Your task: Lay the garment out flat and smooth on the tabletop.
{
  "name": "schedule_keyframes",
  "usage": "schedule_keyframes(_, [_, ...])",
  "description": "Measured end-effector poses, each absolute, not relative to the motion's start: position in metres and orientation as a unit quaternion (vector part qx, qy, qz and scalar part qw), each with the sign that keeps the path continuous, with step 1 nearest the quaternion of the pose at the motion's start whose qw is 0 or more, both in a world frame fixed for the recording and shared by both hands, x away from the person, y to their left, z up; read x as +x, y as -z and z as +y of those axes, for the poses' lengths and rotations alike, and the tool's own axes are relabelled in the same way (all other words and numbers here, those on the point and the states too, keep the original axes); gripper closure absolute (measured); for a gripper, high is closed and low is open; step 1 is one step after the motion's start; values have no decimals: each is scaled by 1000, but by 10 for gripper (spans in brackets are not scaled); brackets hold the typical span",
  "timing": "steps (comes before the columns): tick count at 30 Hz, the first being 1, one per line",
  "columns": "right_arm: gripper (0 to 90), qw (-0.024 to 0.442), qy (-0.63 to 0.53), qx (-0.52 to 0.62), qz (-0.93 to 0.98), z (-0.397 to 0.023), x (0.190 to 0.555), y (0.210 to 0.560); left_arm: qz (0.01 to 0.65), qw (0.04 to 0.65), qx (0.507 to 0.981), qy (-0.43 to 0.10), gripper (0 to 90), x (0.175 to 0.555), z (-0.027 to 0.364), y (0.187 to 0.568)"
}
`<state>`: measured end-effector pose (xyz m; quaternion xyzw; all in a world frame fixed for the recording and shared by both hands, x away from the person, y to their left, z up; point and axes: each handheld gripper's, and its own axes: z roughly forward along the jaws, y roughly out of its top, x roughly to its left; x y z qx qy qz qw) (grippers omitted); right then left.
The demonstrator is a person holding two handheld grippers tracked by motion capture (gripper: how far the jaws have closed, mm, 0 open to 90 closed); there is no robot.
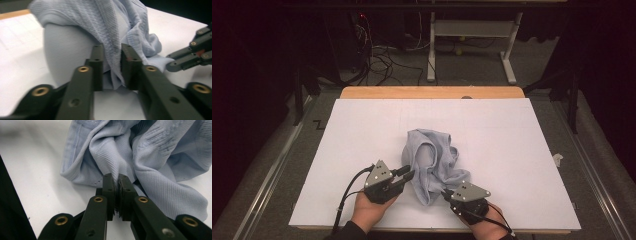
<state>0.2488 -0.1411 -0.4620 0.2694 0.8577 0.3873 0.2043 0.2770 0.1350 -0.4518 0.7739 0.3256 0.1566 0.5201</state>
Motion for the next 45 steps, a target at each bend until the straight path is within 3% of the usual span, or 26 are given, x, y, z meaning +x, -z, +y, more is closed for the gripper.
schedule_keyframes(4, [863, 206, -389, 269, 856, -141, 249, 461, 325, 523, 769, -173, 828, 274, 140, 451])
schedule_keyframes(22, [863, 217, -405, 283, 842, -151, 252, 455, 330, 515, 766, -198, 836, 272, 162, 452])
schedule_keyframes(45, [866, 272, -439, 358, 778, -211, 266, 431, 361, 516, 743, -226, 837, 280, 191, 448])
